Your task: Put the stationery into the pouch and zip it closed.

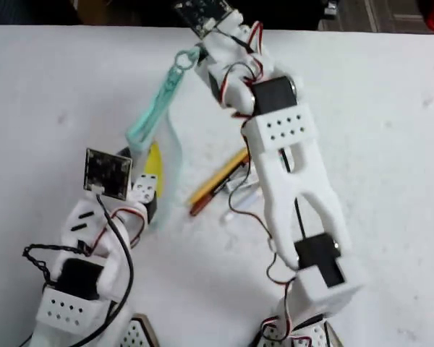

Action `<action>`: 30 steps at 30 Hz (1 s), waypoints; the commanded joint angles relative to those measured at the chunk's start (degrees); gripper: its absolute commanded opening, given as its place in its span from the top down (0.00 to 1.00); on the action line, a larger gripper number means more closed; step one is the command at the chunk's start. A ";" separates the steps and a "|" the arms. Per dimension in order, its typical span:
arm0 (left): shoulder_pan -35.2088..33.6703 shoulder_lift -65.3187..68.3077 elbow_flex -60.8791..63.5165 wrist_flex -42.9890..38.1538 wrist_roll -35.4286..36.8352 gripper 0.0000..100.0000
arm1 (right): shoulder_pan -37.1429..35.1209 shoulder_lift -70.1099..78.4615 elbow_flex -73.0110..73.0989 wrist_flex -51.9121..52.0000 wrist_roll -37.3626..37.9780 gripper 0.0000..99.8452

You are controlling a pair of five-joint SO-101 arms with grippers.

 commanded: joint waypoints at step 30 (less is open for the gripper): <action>-3.56 -1.19 0.00 -1.49 0.88 0.97 | 5.14 -11.12 -0.53 39.78 -3.52 0.66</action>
